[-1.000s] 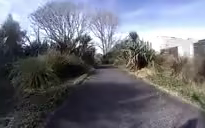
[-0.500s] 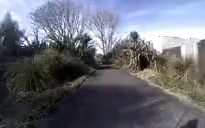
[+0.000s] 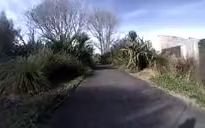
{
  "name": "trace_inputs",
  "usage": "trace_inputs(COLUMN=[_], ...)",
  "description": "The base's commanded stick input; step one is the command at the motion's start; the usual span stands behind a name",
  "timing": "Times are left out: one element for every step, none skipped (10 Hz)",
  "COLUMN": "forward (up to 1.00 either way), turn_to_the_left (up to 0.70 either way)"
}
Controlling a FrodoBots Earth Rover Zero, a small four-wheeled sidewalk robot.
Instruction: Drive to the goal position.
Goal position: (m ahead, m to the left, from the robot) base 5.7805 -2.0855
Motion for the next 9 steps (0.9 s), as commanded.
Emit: trace_inputs(forward=[0.45, 0.45, 0.45, 0.45, 0.45, 0.45, 0.45, 0.45, 0.45], turn_to_the_left=[-0.27, -0.27, -0.27, -0.27, -0.27, -0.27, -0.27, -0.27, -0.27])
